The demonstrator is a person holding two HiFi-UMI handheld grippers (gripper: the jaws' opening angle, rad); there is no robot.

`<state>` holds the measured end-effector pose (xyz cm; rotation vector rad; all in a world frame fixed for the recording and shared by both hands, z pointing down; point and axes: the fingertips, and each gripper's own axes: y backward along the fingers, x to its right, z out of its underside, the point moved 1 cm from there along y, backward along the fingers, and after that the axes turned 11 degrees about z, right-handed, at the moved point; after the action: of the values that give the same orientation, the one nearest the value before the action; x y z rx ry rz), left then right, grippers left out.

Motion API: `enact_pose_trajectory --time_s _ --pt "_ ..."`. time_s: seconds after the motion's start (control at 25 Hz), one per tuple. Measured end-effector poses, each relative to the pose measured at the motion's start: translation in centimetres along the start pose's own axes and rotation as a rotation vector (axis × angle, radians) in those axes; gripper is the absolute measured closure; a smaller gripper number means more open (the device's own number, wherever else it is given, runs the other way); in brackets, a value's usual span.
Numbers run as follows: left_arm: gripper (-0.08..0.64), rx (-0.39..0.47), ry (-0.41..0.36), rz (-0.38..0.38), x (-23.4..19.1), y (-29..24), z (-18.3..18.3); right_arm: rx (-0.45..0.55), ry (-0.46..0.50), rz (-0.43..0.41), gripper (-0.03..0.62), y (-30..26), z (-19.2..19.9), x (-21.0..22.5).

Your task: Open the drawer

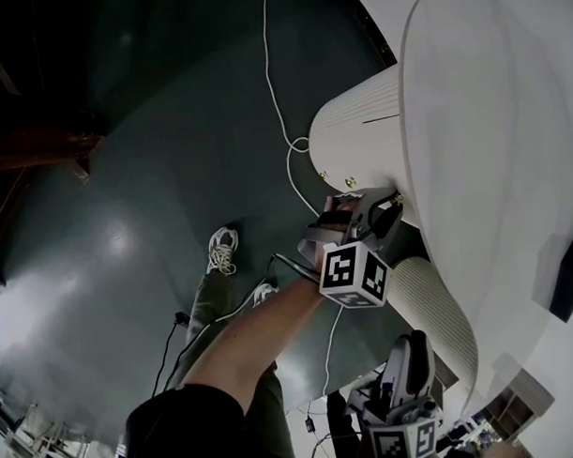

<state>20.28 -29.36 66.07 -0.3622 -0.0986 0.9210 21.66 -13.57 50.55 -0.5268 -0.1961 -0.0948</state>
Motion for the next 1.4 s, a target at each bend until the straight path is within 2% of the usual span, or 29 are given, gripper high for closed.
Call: enact_pose_trajectory --time_s 0.28,0.72,1.16,1.4 --pt "0.453 0.015 0.013 -0.009 1.1 2.9 1.5 0.001 0.017 -0.014 0.472 1.4 0.5 0.5" --pt "0.453 -0.001 0.037 -0.016 2.9 8.9 4.2 0.009 0.038 -0.089 0.472 2.8 1.0 -1.9" --pt "0.453 -0.079 0.09 -0.062 4.4 14.6 7.1 0.008 0.076 -0.187 0.472 5.2 1.3 -4.1" --pt "0.453 -0.125 0.123 -0.09 4.8 16.1 8.1 0.006 0.102 -0.245 0.472 6.5 0.9 -4.6"
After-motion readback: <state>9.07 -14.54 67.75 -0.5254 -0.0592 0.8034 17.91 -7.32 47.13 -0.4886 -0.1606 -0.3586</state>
